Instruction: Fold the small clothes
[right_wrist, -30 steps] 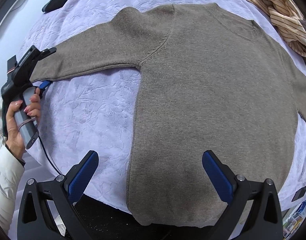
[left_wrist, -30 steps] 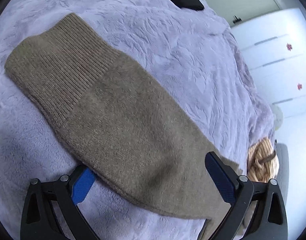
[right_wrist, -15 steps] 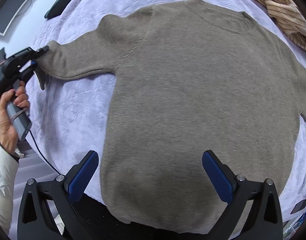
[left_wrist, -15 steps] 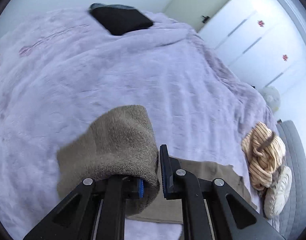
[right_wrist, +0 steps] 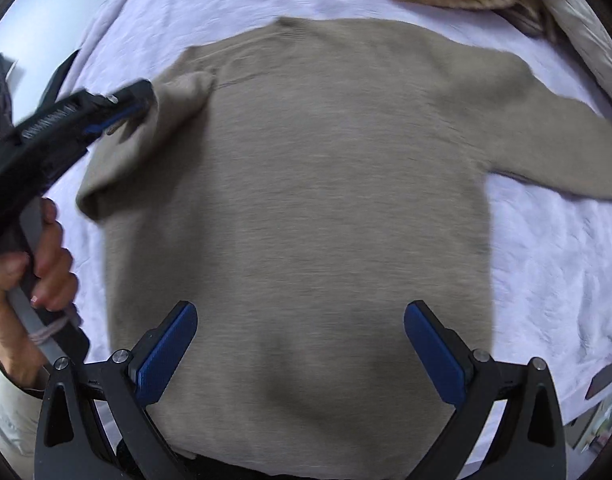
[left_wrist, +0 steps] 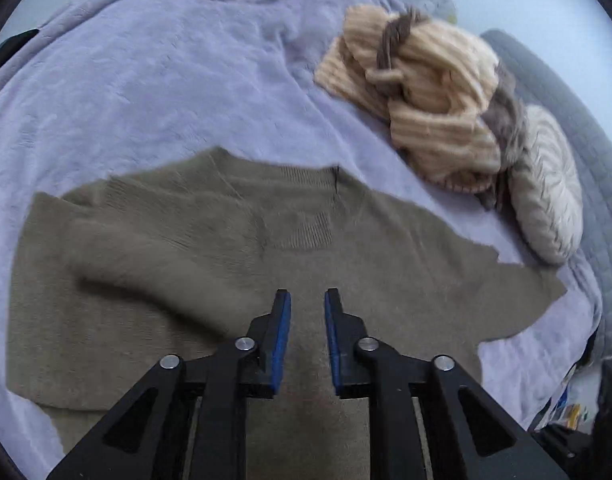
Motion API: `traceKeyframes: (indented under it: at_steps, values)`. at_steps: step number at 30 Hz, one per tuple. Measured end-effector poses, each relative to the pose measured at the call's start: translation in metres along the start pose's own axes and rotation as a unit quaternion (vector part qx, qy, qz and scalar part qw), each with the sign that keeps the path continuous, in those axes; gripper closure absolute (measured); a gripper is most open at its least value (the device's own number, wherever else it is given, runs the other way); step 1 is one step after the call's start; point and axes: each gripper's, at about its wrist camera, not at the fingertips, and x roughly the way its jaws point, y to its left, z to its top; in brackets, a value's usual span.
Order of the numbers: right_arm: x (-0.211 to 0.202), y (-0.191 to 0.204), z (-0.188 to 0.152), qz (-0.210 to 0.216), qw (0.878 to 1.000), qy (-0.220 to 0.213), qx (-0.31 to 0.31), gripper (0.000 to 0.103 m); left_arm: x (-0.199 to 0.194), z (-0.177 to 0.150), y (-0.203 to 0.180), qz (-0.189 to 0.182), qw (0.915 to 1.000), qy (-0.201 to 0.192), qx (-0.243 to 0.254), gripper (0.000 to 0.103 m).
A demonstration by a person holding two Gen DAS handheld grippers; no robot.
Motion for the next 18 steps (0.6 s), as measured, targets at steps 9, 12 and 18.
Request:
traceKeyframes:
  at_steps: [9,12,18]
  values:
    - [0.002,-0.057,0.001,-0.029,0.999,0.000,0.034,0.000,-0.015,-0.029,-0.017,0.056,0.9982,0.012,0.015,0.038]
    - [-0.005,-0.044,0.018,-0.042,0.999,-0.018,-0.003,0.000,-0.065,-0.039,0.006,0.108,0.9930,-0.047,-0.009,0.023]
    - [-0.008,0.048,0.062,-0.047,0.985,-0.071,-0.151,0.000,-0.095,-0.076,0.096,0.207,0.9729,-0.025,-0.100,0.023]
